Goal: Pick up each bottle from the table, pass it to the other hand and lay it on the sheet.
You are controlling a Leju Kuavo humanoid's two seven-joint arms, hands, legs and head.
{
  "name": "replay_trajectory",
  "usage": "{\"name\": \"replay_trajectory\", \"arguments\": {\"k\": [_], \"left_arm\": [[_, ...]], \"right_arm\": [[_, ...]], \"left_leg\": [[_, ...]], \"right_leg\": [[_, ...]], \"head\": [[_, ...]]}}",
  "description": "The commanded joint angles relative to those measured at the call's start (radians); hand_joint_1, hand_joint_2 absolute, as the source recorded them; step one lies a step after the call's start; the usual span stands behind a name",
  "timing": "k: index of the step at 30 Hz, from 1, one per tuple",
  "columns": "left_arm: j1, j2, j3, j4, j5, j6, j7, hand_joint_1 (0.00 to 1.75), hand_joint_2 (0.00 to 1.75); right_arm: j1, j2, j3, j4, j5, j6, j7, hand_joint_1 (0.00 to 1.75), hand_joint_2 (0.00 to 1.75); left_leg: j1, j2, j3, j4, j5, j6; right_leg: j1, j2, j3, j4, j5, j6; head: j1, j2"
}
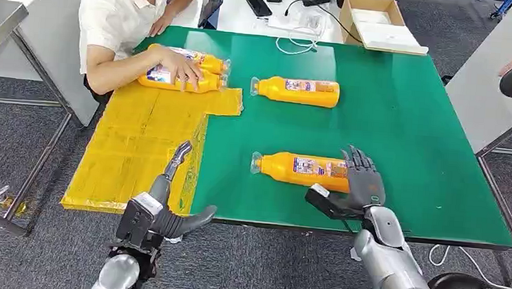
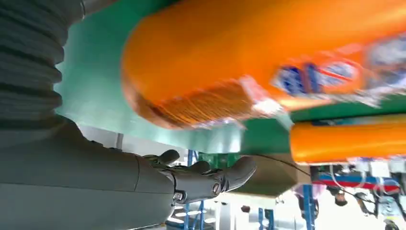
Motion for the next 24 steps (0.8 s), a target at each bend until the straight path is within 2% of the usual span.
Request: {"name": "replay_trajectory", "arguments": {"k": [1,4,7,11,18,19,20,21,22,24], "left_arm": [[-0.054,0.015,-0.031,0.073,0.006,-0.006,0.017,0.0,1.75],[-0.058,0.014,-0.034,0.083,0.022,-0.019,0.034,0.0,1.75],[-0.057,0.017,-0.037,0.085,0.04,-0.033,0.05,0.0,1.75],[-0.058,0.019,-0.037,0.087,0.042,-0.035,0.052,0.0,1.75],[-0.056,0.023,-0.037,0.101,0.061,-0.051,0.081,0.0,1.75],[-0.054,0.024,-0.038,0.099,0.061,-0.053,0.083,0.0,1.75],[-0.052,0.026,-0.038,0.098,0.061,-0.054,0.083,0.0,1.75],[-0.055,0.03,-0.041,0.108,0.06,-0.061,0.082,0.0,1.75],[-0.056,0.031,-0.042,0.116,0.067,-0.074,0.089,0.0,1.75],[-0.058,0.041,-0.041,0.12,0.112,-0.13,0.098,0.0,1.75]], "right_arm": [[-0.087,0.053,0.028,0.117,-0.005,0.013,-0.004,0.0,1.75],[-0.087,0.061,0.035,0.131,0.002,0.06,0.029,0.0,1.75],[-0.08,0.062,0.019,0.147,-0.015,0.156,0.073,0.0,1.75],[-0.076,0.063,0.008,0.149,-0.026,0.163,0.079,0.0,1.75],[-0.067,0.056,0.016,0.17,-0.001,0.266,0.201,0.0,1.75],[-0.063,0.052,0.019,0.165,0.003,0.267,0.199,0.0,1.75],[-0.048,0.048,0.025,0.142,0.007,0.228,0.133,0.0,1.75],[-0.029,0.051,-0.005,0.124,-0.031,0.148,0.016,0.05,1.75],[-0.032,0.057,-0.019,0.145,-0.04,0.13,0.016,1.73,1.75],[-0.03,0.057,-0.018,0.149,-0.037,0.136,0.0,1.75,1.75]], "left_leg": [[0.0,0.003,0.004,-0.001,-0.001,-0.002],[0.0,0.004,0.004,-0.001,-0.001,-0.002],[0.0,0.003,0.004,-0.001,-0.001,-0.002],[0.0,0.001,0.002,-0.001,-0.001,-0.001],[0.0,0.001,0.003,-0.001,0.0,-0.001],[0.001,0.001,0.006,-0.002,-0.001,-0.002],[0.001,0.0,0.005,-0.001,0.0,-0.001],[0.001,0.0,0.005,-0.001,0.0,-0.001],[0.001,0.0,0.007,-0.002,0.0,-0.002],[0.001,0.0,0.007,-0.001,0.0,-0.001]], "right_leg": [[0.0,0.002,0.003,0.0,-0.001,-0.002],[0.0,0.003,0.003,0.0,-0.001,-0.003],[0.0,0.002,0.002,0.0,-0.001,-0.002],[0.0,0.001,0.002,0.0,0.0,-0.002],[0.001,0.0,0.003,-0.001,0.0,-0.002],[0.001,0.0,0.005,-0.001,-0.001,-0.003],[0.001,-0.001,0.004,-0.001,-0.001,-0.002],[0.001,-0.001,0.004,-0.001,0.0,-0.002],[0.001,-0.001,0.006,-0.002,-0.001,-0.002],[0.001,-0.002,0.006,-0.002,-0.001,-0.002]], "head": [[0.0,0.0],[0.0,0.0],[0.0,0.0],[0.0,0.0],[0.0,0.0],[0.0,0.0],[0.0,0.0],[0.0,0.0],[0.0,0.0],[0.001,0.0]]}}
